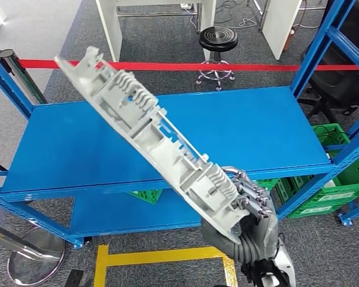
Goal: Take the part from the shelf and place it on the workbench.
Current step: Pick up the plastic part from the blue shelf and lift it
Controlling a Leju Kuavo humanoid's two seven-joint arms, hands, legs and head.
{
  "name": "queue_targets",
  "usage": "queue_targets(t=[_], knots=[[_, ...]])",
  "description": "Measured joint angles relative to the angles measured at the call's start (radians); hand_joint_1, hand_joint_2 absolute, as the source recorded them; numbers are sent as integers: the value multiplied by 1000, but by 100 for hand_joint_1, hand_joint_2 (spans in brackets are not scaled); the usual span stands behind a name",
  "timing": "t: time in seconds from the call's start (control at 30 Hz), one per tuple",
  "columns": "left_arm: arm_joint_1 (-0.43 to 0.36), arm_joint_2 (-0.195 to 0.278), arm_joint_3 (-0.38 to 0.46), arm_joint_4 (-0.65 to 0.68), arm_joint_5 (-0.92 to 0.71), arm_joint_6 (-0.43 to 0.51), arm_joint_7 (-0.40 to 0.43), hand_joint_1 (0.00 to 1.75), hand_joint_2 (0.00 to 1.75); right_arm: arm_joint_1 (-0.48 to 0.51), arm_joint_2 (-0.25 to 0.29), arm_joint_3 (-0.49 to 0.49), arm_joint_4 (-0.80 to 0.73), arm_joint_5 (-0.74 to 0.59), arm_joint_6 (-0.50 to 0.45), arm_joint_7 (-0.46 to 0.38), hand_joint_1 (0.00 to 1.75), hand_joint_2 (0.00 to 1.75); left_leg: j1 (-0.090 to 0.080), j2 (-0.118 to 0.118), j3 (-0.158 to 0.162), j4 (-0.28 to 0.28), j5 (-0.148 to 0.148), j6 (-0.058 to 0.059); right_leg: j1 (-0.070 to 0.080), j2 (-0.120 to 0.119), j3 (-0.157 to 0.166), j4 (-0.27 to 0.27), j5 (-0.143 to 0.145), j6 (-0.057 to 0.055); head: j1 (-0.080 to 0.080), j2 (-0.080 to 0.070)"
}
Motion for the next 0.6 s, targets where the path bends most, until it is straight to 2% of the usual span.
queue_targets(t=[0.17,0.23,0.3,0.33,0.4,0.43,0.47,0.5,0.57,0.6], knots=[[0,-2,33,0,-5,19,-14,0,175,63,18,-36,-11,-213,248,-72,175,175,-3,0,-3,9,-2,8,-5,0,0,-5,7,9,-1,0],[1,-4,42,0,-16,28,-16,0,175,79,31,-57,-11,-257,312,-88,175,175,-2,0,-1,-2,11,17,-5,1,1,-12,13,18,0,0],[1,-9,48,0,-26,36,-17,0,175,90,44,-76,-10,-274,346,-95,175,175,4,3,6,-27,34,28,-3,1,-11,2,-3,25,2,0],[1,-12,51,0,-29,38,-17,0,175,93,48,-84,-9,-277,356,-97,175,175,8,5,8,-37,42,32,-2,0,-27,33,-26,27,3,0],[5,-14,57,0,-35,42,-17,0,175,102,55,-99,-6,-276,365,-99,175,175,8,9,2,-37,47,36,-3,-1,-80,155,-82,31,5,0],[9,-15,59,0,-40,45,-17,0,175,106,58,-105,-4,-274,368,-99,175,175,8,10,0,-33,46,35,-4,-1,-105,212,-97,33,5,0],[13,-15,61,0,-48,49,-17,0,175,110,60,-111,-2,-271,372,-98,175,175,9,10,-2,-29,44,34,-6,-2,-119,244,-95,36,4,0],[17,-16,61,0,-58,54,-17,0,175,113,62,-116,0,-268,376,-98,175,175,10,10,-3,-24,41,31,-7,-2,-116,237,-73,38,5,0],[23,-19,61,0,-87,65,-15,0,175,118,65,-124,2,-271,388,-98,175,175,13,8,-5,-10,31,21,-11,-3,-65,134,-9,41,5,0],[25,-21,60,0,-103,71,-12,0,175,121,65,-128,2,-274,396,-98,175,175,13,6,-9,-1,25,15,-11,-2,-37,83,10,41,6,0]])
